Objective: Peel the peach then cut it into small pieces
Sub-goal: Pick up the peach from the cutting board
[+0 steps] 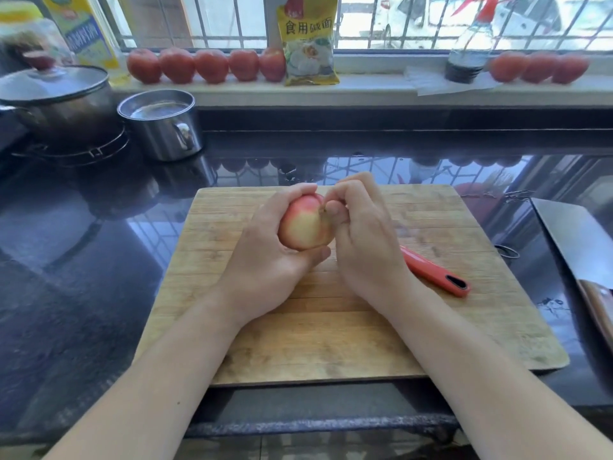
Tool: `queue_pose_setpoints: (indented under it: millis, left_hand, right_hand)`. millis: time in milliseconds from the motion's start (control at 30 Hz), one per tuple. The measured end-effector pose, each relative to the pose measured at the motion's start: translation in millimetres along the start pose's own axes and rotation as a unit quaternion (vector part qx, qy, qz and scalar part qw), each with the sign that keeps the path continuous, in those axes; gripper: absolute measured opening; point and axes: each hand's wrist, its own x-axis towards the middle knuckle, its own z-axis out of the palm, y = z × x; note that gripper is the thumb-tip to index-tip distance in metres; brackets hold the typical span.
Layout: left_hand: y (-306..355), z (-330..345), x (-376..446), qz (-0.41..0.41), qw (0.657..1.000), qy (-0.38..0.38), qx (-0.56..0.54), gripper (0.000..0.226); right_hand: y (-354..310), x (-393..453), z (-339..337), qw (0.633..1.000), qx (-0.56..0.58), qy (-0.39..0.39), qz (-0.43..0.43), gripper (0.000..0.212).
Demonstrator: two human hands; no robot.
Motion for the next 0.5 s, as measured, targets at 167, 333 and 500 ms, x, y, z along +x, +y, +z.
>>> queue_pose_setpoints:
  millis: [167, 333, 500]
  left_hand:
    - [-0.2, -2.5, 2.7, -0.023, 0.999, 0.031, -0.017, 0.074]
    - [-1.1, -6.2, 6.0, -0.067, 0.992, 0.070, -0.081, 0.071]
    - [0.1, -7.2, 4.6, -0.092, 0.986, 0.082, -0.115, 0.059]
  right_hand:
    - [2.0, 9.9, -24.4, 0.983, 0.088, 0.035, 0.158, 0.019]
    - [34.2, 12.9, -67.1, 0.967, -0.046, 0.020, 0.249, 0.012]
    - [57.7, 11.1, -97.7, 0.934, -0.165, -0.090, 0.303, 0.025]
